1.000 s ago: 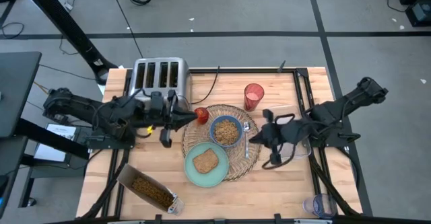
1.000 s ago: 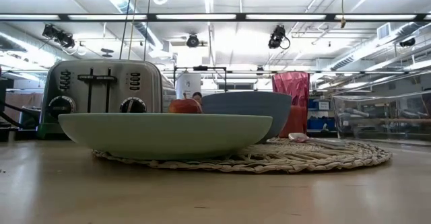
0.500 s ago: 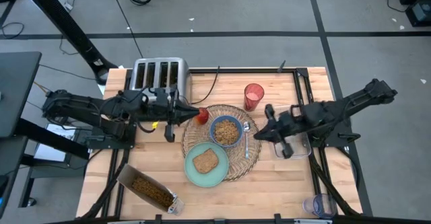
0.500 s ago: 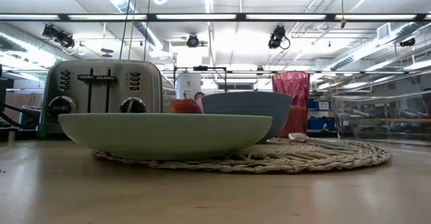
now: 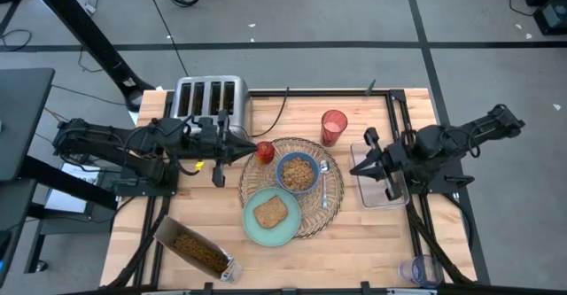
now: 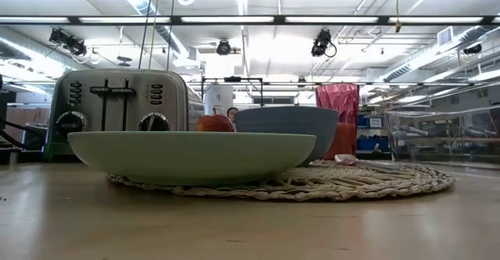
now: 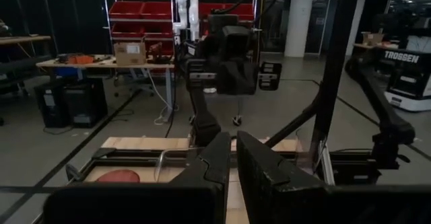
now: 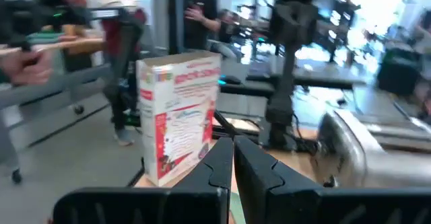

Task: Arrange a breakfast setting
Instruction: Return to Home Position

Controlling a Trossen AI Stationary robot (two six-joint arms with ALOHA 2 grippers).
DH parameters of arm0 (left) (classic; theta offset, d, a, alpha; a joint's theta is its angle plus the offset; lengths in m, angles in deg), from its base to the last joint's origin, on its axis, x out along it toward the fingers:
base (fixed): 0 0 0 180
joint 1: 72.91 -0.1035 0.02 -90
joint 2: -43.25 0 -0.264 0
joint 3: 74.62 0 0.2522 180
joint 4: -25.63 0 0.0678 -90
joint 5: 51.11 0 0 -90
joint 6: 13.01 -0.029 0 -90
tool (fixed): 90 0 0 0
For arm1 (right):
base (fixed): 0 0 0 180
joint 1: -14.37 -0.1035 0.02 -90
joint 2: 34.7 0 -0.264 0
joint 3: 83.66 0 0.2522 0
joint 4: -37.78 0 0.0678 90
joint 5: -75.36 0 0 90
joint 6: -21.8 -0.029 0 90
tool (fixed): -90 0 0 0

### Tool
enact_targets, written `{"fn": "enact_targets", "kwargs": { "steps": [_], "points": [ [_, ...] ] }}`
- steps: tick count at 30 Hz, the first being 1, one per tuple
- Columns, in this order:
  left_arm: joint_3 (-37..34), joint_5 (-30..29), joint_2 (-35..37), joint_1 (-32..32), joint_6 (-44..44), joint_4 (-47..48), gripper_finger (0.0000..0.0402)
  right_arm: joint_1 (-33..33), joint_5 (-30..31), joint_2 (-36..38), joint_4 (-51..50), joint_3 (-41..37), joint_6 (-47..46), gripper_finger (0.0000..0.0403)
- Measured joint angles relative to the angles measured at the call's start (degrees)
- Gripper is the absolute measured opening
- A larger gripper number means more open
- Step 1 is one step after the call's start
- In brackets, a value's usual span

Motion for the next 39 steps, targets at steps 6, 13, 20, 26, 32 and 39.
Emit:
{"fn": "enact_targets", "kwargs": {
  "steps": [6, 13, 20, 26, 32, 39],
  "points": [
    [0.0, 0.0, 0.0, 0.0, 0.1, -0.3, 0.0034, 5.9, -12.1, -0.5, 0.4, 0.0, 3.3, 0.0024],
    [-8.4, 0.0, 1.2, -1.4, 0.1, -11.3, 0.0034, 17.2, -25.2, -0.8, 11.4, -7.1, 0.5, 0.0025],
    [-23.1, 0.0, 8.6, -2.4, -0.1, -22.5, 0.0034, 21.0, -26.4, 5.5, 13.2, -13.9, -6.9, 0.0024],
    [-31.2, 0.0, 20.3, -2.0, -3.7, -19.9, 0.0034, 21.0, -23.7, 14.2, 13.1, -16.8, -7.5, 0.0026],
    [-34.0, 0.0, 24.7, -2.1, -2.5, -22.0, 0.0034, 21.0, -21.6, 17.6, 8.8, -19.6, -11.1, 0.0025],
    [-43.5, 0.3, 31.9, -2.0, 0.4, -19.3, 0.0034, 21.0, -20.1, 17.9, 22.0, -27.5, -9.1, 0.0025]
  ]
}}
